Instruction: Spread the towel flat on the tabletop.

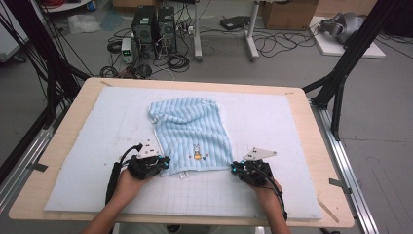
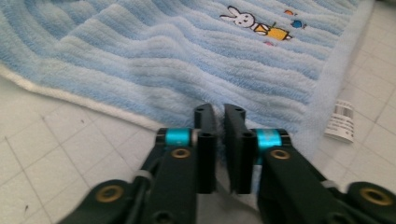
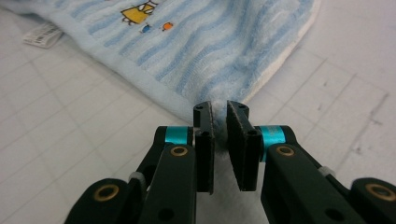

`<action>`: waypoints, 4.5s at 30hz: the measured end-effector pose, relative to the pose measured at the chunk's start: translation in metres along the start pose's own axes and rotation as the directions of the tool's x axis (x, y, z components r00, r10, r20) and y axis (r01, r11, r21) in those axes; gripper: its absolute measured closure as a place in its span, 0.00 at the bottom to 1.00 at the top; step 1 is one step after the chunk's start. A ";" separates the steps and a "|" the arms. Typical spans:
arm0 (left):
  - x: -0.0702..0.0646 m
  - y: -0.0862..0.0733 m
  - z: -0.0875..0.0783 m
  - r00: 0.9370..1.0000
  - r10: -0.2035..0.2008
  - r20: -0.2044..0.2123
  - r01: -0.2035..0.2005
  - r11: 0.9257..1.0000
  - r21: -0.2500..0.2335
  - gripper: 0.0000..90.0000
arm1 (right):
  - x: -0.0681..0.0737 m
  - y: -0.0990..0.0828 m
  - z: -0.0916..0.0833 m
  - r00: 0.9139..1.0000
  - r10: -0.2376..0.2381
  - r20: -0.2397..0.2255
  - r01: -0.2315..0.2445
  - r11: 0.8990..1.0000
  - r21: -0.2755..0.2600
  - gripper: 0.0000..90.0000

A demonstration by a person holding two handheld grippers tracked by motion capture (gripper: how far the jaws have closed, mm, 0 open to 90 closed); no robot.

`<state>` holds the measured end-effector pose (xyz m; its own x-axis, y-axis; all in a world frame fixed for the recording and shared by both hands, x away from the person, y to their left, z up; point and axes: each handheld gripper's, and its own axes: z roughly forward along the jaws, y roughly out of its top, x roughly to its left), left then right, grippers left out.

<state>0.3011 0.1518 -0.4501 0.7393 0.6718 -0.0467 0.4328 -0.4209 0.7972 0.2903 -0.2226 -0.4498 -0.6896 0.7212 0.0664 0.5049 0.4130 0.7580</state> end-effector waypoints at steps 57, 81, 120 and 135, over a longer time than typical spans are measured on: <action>0.044 0.003 0.001 0.996 -0.048 -0.078 0.048 0.999 -0.003 0.81 | 0.009 0.042 0.048 0.996 -0.072 -0.052 0.073 0.997 0.012 0.89; 0.011 -0.034 -0.049 0.984 -0.103 0.148 0.098 0.994 0.039 0.92 | 0.046 0.006 0.002 0.944 -0.123 -0.306 0.154 0.985 0.079 0.95; 0.025 -0.008 -0.010 0.982 -0.135 0.134 0.134 0.991 0.014 0.96 | 0.016 0.027 0.025 0.983 -0.083 -0.165 0.093 0.994 0.052 0.95; 0.051 0.014 -0.025 0.980 -0.195 0.035 0.198 0.968 -0.152 0.52 | 0.006 0.020 -0.002 0.994 -0.018 -0.112 0.012 0.998 -0.058 0.68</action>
<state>0.3321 0.1956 -0.4260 0.6587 0.7188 -0.2223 0.4869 -0.1820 0.8543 0.2950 -0.2109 -0.4333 -0.7522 0.6470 0.1246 0.4658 0.3884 0.7951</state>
